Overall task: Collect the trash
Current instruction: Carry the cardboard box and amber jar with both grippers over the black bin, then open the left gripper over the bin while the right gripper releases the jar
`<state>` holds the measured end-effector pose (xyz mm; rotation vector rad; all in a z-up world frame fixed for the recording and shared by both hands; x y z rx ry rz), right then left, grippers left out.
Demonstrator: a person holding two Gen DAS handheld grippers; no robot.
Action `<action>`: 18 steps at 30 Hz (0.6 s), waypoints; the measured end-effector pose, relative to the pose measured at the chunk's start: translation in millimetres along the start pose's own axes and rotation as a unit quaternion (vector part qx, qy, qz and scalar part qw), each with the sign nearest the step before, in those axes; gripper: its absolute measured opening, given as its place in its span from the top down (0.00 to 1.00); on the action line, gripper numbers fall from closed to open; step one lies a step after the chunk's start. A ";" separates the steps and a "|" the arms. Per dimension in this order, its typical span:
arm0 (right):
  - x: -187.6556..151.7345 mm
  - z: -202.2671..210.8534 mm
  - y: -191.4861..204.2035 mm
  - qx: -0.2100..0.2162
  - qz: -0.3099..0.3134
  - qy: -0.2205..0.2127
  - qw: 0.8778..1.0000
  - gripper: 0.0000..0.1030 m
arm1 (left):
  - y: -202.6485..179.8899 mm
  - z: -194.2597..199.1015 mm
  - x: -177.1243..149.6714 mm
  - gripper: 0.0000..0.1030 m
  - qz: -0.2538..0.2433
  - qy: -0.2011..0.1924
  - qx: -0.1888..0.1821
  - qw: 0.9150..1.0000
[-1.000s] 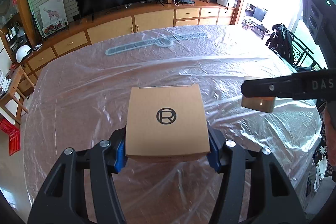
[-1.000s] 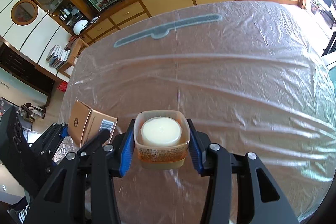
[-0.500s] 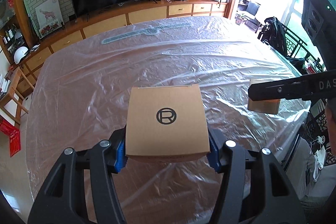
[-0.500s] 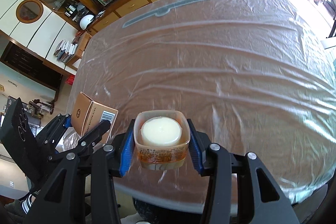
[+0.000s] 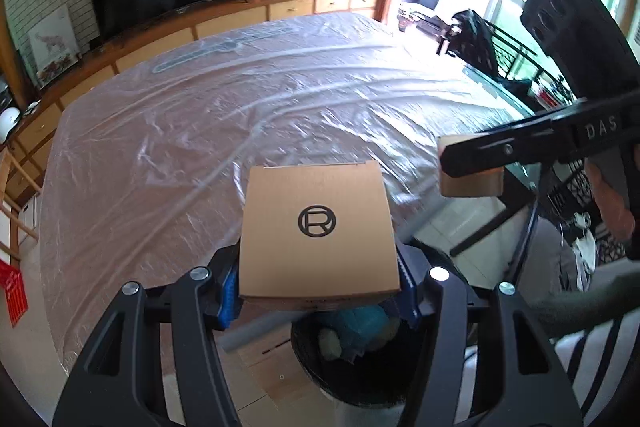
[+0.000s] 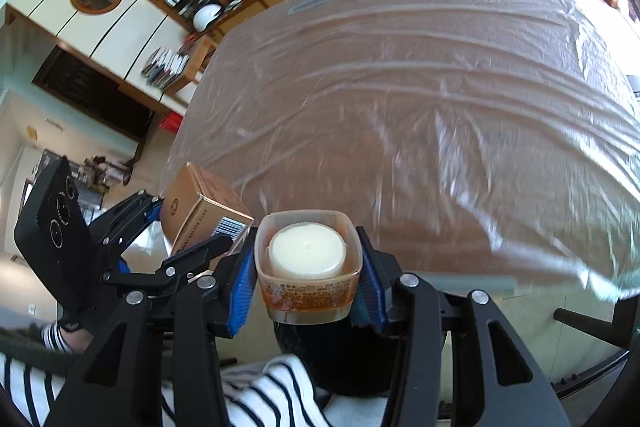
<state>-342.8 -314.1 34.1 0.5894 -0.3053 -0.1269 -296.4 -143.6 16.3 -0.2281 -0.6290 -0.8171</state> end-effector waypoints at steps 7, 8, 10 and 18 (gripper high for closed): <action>-38.5 -9.0 -5.8 -0.007 0.016 0.035 0.999 0.57 | -31.5 1.6 -26.2 0.42 -0.035 0.024 -0.047 0.998; -43.9 -12.2 -8.1 -0.010 0.018 0.040 0.999 0.57 | -35.9 0.5 -29.5 0.42 -0.041 0.028 -0.053 0.997; -51.4 -18.8 -12.5 -0.015 0.014 0.049 0.999 0.57 | -41.4 -4.0 -34.7 0.42 -0.049 0.036 -0.058 0.996; -65.1 -51.9 -27.8 -0.045 0.012 0.068 0.997 0.57 | -58.0 -41.5 -61.7 0.42 -0.055 0.093 -0.077 0.991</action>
Point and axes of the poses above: each gripper's, at about its wrist camera, not at the fingertips, and z roughly against the way its jaws point, y to its left, x to its top, the point moved 4 cm from there along -z, roughly the way its jaws point, and after that the axes turned 10 degrees about -z, right-handed, at the moved point
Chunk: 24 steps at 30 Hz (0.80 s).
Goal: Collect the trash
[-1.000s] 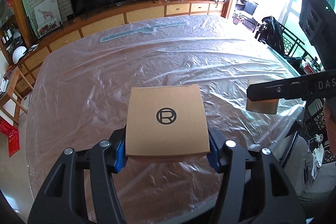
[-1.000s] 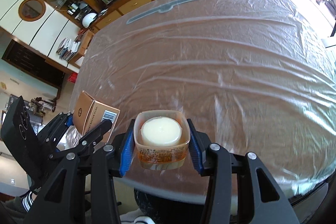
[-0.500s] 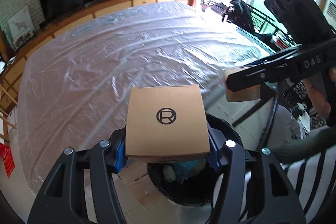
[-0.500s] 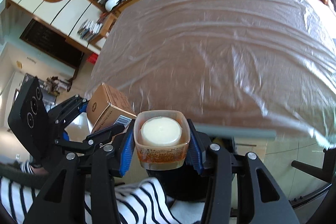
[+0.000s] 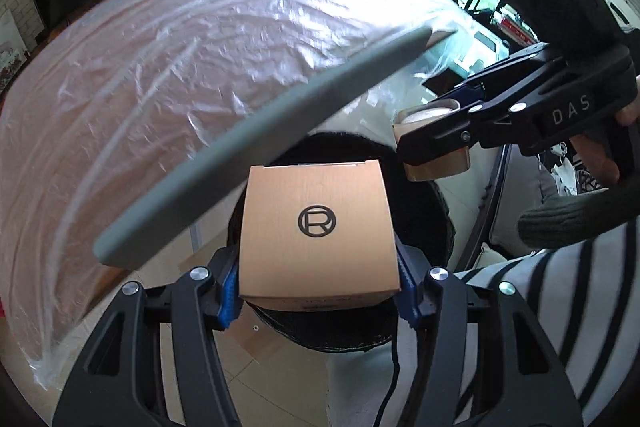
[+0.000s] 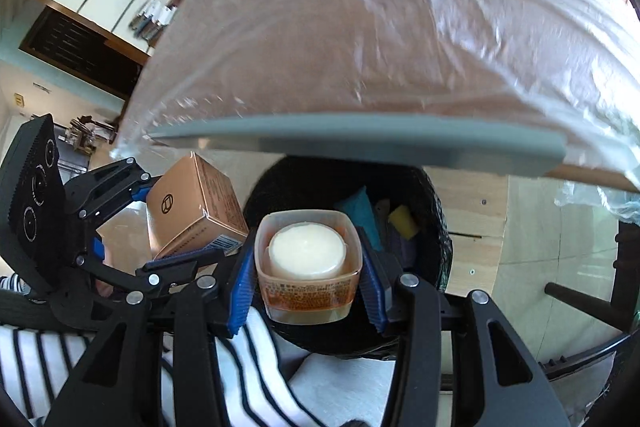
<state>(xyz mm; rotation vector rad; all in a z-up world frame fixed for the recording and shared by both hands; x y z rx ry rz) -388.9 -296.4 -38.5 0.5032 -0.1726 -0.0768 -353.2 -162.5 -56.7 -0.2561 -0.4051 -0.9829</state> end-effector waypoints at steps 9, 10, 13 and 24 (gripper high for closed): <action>-11.5 -38.2 -13.7 -0.030 0.011 0.019 0.999 0.57 | 1.0 -42.7 -13.1 0.42 0.006 0.047 0.004 0.999; -11.9 -40.4 -16.7 -0.033 0.012 0.021 0.999 0.57 | 0.3 -44.6 -14.0 0.42 0.004 0.048 0.005 0.999; -12.8 -46.2 -20.1 -0.042 0.010 0.028 0.999 0.56 | -1.8 -48.0 -15.6 0.28 0.005 0.045 0.003 0.999; -11.8 -23.6 -25.5 -0.039 0.006 -0.001 0.999 0.26 | 12.3 -30.8 -12.1 0.11 0.062 0.031 -0.029 0.997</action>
Point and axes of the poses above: each gripper's, at about its wrist camera, not at the fingertips, and z roughly against the way its jaws point, y to its left, x to its top, the point moved 4 cm from there along -z, roughly the way its jaws point, and after that the axes turned 10 degrees about -z, right-handed, at the moved point
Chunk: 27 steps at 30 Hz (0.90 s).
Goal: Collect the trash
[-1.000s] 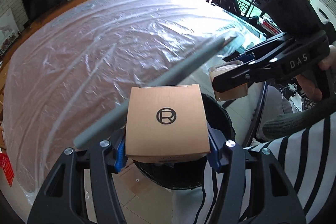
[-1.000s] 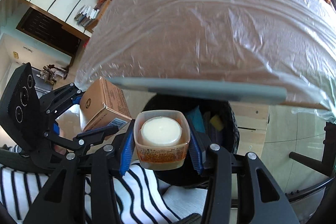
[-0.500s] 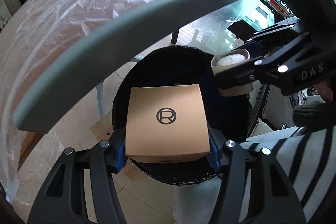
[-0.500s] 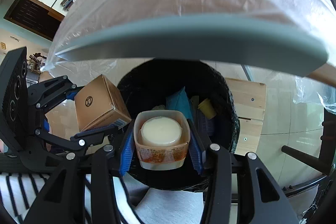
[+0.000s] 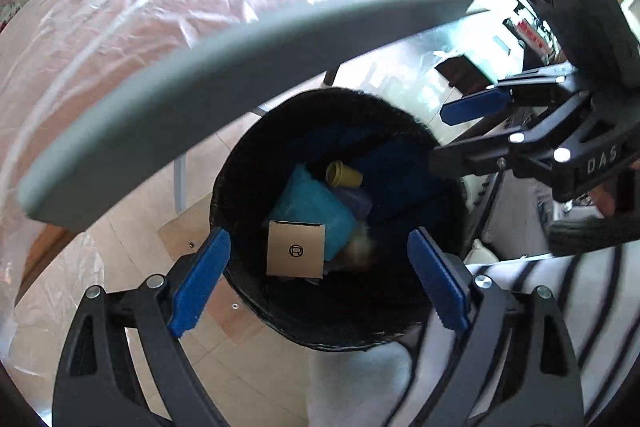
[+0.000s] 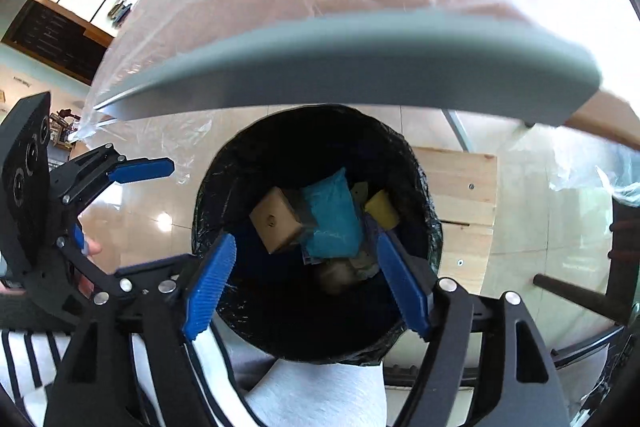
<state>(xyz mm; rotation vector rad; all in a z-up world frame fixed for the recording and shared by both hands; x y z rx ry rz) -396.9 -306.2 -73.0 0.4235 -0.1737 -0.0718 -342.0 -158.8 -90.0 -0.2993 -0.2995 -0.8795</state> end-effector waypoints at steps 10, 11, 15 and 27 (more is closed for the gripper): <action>40.5 101.1 34.1 0.011 0.055 -0.120 0.991 0.04 | 30.4 109.9 48.9 0.01 0.031 -0.116 0.010 0.993; 51.4 109.9 32.5 0.005 0.053 -0.139 0.989 0.04 | 39.5 115.3 56.9 0.01 0.044 -0.126 0.011 0.991; 128.6 128.5 4.4 -0.055 0.029 -0.199 0.978 0.04 | 116.3 137.0 83.0 0.01 0.119 -0.174 0.081 0.974; 331.9 84.6 -119.1 -0.160 -0.048 -0.256 0.952 0.04 | 322.7 98.1 119.8 0.01 0.254 -0.153 0.250 0.922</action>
Point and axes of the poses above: each gripper's, at about its wrist camera, not at the fingertips, and z roughly against the way its jaws point, y to its left, x to its top, the point moved 4 cm from there along -z, roughly the way its jaws point, and after that the axes turned 10 degrees about -z, right-handed, at the moved point
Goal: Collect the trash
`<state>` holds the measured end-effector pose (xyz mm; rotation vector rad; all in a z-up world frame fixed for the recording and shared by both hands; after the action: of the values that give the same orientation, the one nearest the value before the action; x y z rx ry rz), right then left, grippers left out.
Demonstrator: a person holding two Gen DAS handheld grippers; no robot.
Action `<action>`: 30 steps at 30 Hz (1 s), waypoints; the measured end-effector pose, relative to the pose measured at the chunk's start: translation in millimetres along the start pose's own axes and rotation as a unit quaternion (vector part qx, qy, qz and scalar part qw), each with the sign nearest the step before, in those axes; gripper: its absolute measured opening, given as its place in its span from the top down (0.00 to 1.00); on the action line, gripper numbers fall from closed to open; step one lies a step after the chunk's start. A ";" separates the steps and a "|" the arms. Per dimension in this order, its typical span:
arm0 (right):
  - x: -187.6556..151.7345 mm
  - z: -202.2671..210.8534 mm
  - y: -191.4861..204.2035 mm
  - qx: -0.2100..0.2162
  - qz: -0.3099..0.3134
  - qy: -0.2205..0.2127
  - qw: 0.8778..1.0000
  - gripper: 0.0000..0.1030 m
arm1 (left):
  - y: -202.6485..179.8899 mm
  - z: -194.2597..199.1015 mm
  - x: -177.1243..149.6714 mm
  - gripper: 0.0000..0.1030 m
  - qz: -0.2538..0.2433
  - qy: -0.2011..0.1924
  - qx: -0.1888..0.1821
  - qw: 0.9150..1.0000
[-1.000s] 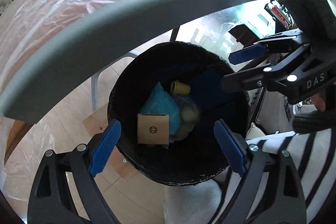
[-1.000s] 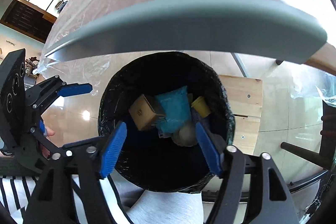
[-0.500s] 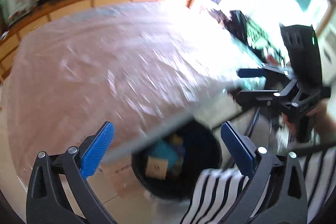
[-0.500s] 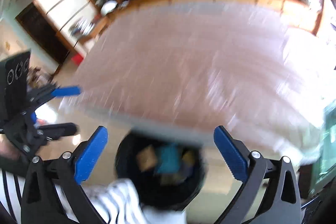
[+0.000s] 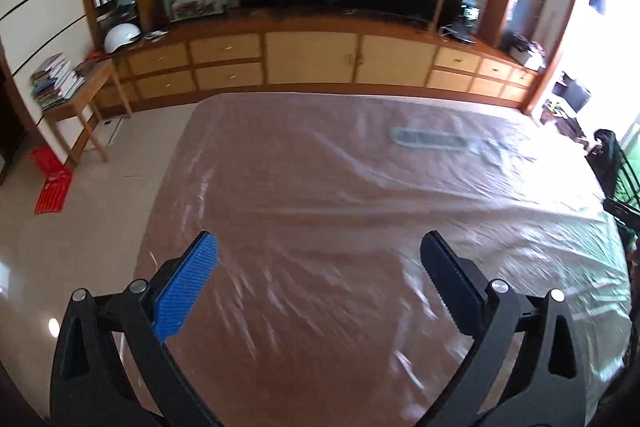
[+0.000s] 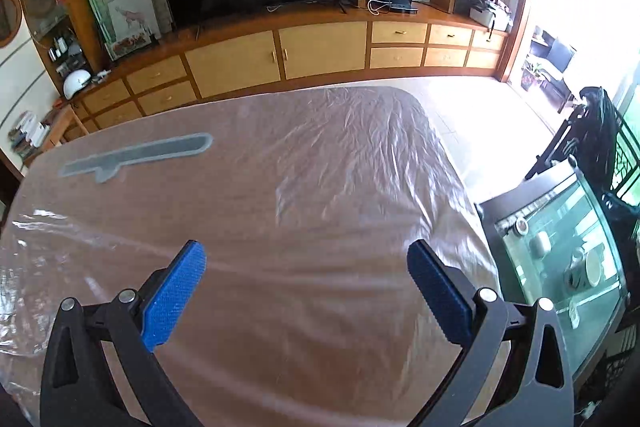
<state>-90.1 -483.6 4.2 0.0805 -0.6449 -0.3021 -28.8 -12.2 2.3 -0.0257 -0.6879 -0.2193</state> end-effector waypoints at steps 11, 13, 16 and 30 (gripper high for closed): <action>6.6 -32.6 -15.8 -0.003 0.003 0.002 1.000 0.04 | 24.0 -44.2 12.0 0.01 0.028 0.035 0.031 0.999; 6.1 -32.3 -15.5 -0.003 0.005 0.003 1.000 0.04 | 23.7 -47.2 10.7 0.01 0.028 0.039 0.035 0.998; 5.5 -34.5 -12.4 -0.022 0.012 0.006 1.000 0.03 | 18.3 -51.1 11.9 0.01 0.011 0.040 0.042 0.998; 7.3 -36.8 -9.6 -0.028 0.014 0.007 0.999 0.03 | 22.9 -56.5 11.1 0.01 0.012 0.041 0.041 0.998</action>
<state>-64.9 -495.6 -22.5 0.0189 -0.6234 -0.2915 19.8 2.6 -33.2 0.0536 -0.6144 -0.1683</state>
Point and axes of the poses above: each gripper's, at about its wrist camera, not at the fingertips, and z roughly against the way its jaws point, y to its left, x to its top, the point moved 4 cm from there along -z, roughly the way its jaws point, and after that the axes turned 10 degrees about -z, right-handed, at the moved point
